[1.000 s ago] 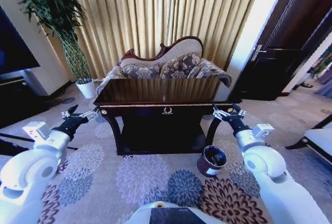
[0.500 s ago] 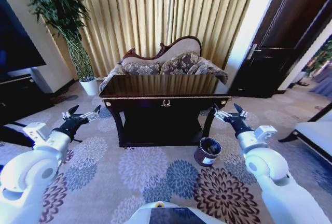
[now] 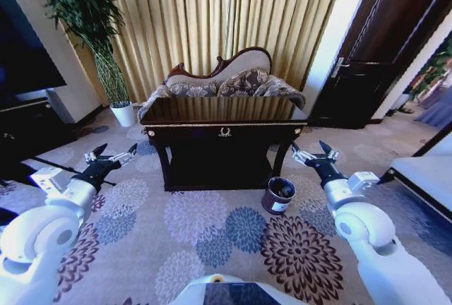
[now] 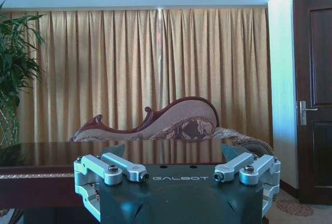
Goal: Move to the front of the table and place the trash on the table into the trash bin.
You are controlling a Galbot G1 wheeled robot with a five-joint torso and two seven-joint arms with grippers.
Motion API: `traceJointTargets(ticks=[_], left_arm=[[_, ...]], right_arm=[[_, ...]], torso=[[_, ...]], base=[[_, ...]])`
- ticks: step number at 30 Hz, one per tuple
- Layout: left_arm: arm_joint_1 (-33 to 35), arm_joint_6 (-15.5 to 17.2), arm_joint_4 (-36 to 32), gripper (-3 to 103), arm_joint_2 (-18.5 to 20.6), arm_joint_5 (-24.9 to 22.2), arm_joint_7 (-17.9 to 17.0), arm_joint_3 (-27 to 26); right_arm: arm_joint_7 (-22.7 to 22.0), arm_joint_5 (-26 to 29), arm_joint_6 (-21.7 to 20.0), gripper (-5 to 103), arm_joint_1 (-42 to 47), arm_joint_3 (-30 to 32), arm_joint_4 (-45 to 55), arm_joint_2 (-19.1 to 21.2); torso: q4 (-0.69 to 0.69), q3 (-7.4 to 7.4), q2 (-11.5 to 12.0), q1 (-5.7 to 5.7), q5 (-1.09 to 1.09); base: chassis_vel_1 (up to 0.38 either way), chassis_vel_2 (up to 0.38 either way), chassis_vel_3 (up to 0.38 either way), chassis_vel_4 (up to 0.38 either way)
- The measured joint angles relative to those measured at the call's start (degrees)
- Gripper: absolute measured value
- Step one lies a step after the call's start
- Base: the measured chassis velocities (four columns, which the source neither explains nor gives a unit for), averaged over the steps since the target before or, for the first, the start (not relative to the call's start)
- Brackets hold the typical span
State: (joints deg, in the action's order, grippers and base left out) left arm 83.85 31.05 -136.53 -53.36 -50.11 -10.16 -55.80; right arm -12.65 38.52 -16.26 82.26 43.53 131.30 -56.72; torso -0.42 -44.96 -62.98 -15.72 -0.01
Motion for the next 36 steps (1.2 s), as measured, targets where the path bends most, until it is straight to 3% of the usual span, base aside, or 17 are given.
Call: traceJointTargets(ticks=[30,36], left_arm=[[0.0,0.0,0.0,100,0.0,0.0,0.1,0.0],[0.1,0.0,-0.1,100,-0.2,0.1,0.1,0.1]], right_arm=[[0.0,-0.2,0.5,100,0.5,0.5,-0.3,-0.5],[0.1,-1.1,2.6,100,0.5,-0.1,-1.3,-0.6]], torso=[[0.0,0.01,0.0,0.02,0.02],[-0.02,0.02,0.0,0.04,0.0]], base=[[0.166,-0.161,-0.156,0.174],[0.177,-0.147,-0.183,0.1]])
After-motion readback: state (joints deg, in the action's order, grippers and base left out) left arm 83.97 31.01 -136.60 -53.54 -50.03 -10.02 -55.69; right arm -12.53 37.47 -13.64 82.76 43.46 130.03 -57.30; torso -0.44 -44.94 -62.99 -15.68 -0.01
